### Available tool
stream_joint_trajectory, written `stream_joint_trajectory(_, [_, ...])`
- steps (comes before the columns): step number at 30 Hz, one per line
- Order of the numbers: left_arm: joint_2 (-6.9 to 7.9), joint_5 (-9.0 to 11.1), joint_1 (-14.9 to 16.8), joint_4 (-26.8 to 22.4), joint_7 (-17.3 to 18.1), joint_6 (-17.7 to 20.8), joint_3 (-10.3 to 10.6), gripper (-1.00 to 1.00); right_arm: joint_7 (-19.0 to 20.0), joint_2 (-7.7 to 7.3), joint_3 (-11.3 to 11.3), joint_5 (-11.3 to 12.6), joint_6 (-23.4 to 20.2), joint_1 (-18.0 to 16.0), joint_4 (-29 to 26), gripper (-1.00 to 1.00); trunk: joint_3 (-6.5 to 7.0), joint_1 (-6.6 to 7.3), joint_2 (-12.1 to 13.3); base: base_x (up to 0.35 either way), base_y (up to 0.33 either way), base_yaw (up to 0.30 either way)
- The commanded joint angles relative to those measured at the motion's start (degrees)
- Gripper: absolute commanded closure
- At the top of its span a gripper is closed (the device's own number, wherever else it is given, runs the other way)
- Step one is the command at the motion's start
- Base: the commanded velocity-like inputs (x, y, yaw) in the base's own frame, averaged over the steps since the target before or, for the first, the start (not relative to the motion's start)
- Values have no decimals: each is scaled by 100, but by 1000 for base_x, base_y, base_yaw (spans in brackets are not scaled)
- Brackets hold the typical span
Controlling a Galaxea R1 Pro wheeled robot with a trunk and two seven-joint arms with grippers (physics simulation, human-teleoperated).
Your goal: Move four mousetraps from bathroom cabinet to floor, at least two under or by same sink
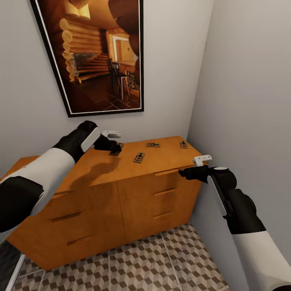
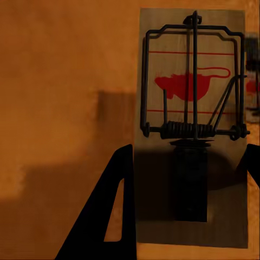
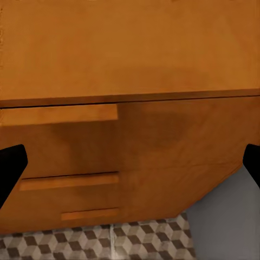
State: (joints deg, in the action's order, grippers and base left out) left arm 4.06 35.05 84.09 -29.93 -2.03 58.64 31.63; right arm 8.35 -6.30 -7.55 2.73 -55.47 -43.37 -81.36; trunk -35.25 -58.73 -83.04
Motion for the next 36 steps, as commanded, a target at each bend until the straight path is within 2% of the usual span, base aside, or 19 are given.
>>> stream_joint_trajectory(1, [-57,8,5,-7,-29,12,45,100,-11,-4,-11,25,-27,-5,-7,-100,-6,0,-3,0,0,0])
stream_joint_trajectory(4, [-226,14,3,-1,-27,14,47,100,-9,-3,-20,25,-45,-7,-19,-100,-6,0,-3,0,0,0])
stream_joint_trajectory(7, [-480,18,-3,-3,-26,15,50,100,-19,40,-36,27,-131,-77,-37,-100,-6,0,-3,0,0,0])
stream_joint_trajectory(9, [-643,19,-2,-9,-23,15,47,100,-47,87,-37,17,-191,-274,-15,-100,-6,0,-3,0,0,0])
stream_joint_trajectory(11, [-845,19,0,-50,-20,15,41,100,-159,132,-34,6,-237,-727,107,-100,-6,0,-3,0,0,0])
stream_joint_trajectory(14, [-968,53,0,-256,-18,16,38,100,-475,157,-30,2,-266,-1107,155,-100,-6,0,-3,0,0,0])
stream_joint_trajectory(15, [-1000,107,0,-433,-17,16,37,100,-722,178,-31,3,-275,-1266,136,-100,-6,0,-3,0,0,0])
stream_joint_trajectory(17, [-1017,246,-2,-712,-17,16,40,100,-1165,249,-41,5,-285,-1515,139,-100,-6,0,-3,0,0,0])
stream_joint_trajectory(19, [-1008,494,0,-1022,-17,10,43,100,-1789,437,-53,7,-292,-1759,307,-100,-6,0,-3,0,0,0])
stream_joint_trajectory(22, [-990,773,1,-1287,-16,8,40,100,-2418,657,-53,9,-294,-2007,758,-100,-6,0,-3,4,0,0])
stream_joint_trajectory(26, [-944,1024,2,-1567,-16,7,11,100,-2714,749,-53,29,-287,-2378,1449,-100,-6,0,-3,145,0,0])
stream_joint_trajectory(29, [-827,1408,2,-1985,-16,7,-171,100,-2785,790,-59,46,-282,-2631,1994,-100,-6,0,-3,288,0,0])
stream_joint_trajectory(34, [-738,2003,2,-2528,-19,10,-362,100,-2805,821,-81,51,-280,-2720,2322,-100,-6,0,-3,324,0,0])
stream_joint_trajectory(36, [-669,2138,2,-2743,-18,13,-381,100,-2805,832,-143,55,-280,-2729,2388,-100,-6,0,-3,317,0,0])
